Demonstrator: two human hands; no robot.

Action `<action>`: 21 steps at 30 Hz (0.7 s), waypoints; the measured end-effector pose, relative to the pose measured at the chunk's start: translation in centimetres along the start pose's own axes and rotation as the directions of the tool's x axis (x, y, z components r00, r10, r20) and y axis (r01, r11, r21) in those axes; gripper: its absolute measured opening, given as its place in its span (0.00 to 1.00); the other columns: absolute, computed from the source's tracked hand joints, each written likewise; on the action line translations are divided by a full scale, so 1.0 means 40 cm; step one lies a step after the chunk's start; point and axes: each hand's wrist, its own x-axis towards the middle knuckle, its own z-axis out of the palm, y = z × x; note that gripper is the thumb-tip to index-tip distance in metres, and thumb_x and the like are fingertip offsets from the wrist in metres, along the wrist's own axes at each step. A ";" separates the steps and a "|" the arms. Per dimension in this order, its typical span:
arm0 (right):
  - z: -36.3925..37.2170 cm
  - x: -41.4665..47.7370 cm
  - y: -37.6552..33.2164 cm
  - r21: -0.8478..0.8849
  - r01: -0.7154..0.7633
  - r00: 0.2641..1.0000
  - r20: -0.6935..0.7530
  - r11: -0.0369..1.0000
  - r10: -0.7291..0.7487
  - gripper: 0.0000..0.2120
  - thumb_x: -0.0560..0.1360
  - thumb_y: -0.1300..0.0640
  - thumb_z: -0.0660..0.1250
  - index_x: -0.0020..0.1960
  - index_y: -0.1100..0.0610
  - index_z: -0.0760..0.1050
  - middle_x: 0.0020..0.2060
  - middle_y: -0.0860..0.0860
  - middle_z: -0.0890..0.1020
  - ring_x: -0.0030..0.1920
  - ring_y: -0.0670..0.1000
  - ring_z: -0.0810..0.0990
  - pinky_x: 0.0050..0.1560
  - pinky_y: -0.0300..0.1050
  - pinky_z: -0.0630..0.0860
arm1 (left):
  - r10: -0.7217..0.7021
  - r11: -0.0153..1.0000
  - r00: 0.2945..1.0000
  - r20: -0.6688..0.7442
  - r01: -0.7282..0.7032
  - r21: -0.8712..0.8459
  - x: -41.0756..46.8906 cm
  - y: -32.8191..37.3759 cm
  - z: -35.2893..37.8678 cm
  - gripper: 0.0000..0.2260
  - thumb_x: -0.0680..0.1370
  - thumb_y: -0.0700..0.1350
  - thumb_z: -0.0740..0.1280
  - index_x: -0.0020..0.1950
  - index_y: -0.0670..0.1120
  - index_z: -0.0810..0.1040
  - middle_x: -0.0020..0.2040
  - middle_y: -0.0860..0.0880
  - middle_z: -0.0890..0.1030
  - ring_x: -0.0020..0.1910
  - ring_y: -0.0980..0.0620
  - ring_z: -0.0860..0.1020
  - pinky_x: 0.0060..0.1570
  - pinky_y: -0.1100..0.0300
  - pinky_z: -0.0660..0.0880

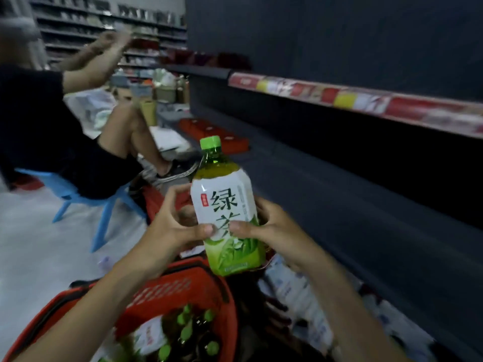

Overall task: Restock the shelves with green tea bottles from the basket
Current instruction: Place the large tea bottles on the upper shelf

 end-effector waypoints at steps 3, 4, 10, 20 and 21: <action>-0.115 -0.058 -0.110 -0.036 0.063 0.994 -0.086 0.997 -0.066 0.33 0.64 0.50 0.79 0.67 0.49 0.73 0.60 0.47 0.82 0.60 0.49 0.81 0.63 0.55 0.76 | 0.097 0.992 0.988 0.116 -0.087 -0.093 0.086 0.080 0.102 0.35 0.55 0.36 0.82 0.57 0.47 0.70 0.47 0.44 0.86 0.43 0.46 0.85 0.36 0.55 0.81; -0.149 -0.075 -0.146 -0.045 0.086 0.987 -0.133 0.995 -0.091 0.33 0.64 0.51 0.78 0.67 0.49 0.72 0.59 0.47 0.82 0.59 0.48 0.81 0.62 0.55 0.77 | 0.122 0.987 0.980 0.158 -0.104 -0.120 0.112 0.116 0.139 0.37 0.53 0.41 0.84 0.58 0.48 0.71 0.48 0.43 0.86 0.44 0.44 0.85 0.37 0.55 0.81; -0.333 -0.158 -0.339 -0.237 0.234 0.875 -0.371 0.943 -0.311 0.26 0.71 0.55 0.76 0.67 0.49 0.72 0.58 0.48 0.83 0.58 0.47 0.82 0.58 0.48 0.79 | 0.290 0.948 0.873 0.393 -0.204 -0.246 0.289 0.284 0.362 0.41 0.53 0.50 0.85 0.63 0.51 0.75 0.55 0.38 0.83 0.51 0.39 0.83 0.44 0.49 0.81; -0.557 -0.181 -0.461 -0.575 0.073 0.610 -0.620 0.815 -0.493 0.24 0.75 0.52 0.70 0.69 0.50 0.68 0.59 0.45 0.81 0.59 0.46 0.80 0.61 0.49 0.76 | 0.322 0.940 0.659 0.680 -0.138 -0.311 0.537 0.382 0.671 0.38 0.67 0.42 0.77 0.75 0.49 0.65 0.63 0.38 0.79 0.59 0.41 0.80 0.45 0.54 0.80; -0.568 -0.174 -0.463 -0.596 0.014 0.582 -0.648 0.803 -0.492 0.23 0.76 0.53 0.69 0.69 0.51 0.68 0.59 0.46 0.81 0.59 0.47 0.79 0.59 0.45 0.75 | 0.309 0.945 0.653 0.691 -0.127 -0.302 0.552 0.377 0.689 0.40 0.66 0.44 0.79 0.75 0.50 0.66 0.63 0.39 0.79 0.59 0.42 0.80 0.46 0.54 0.80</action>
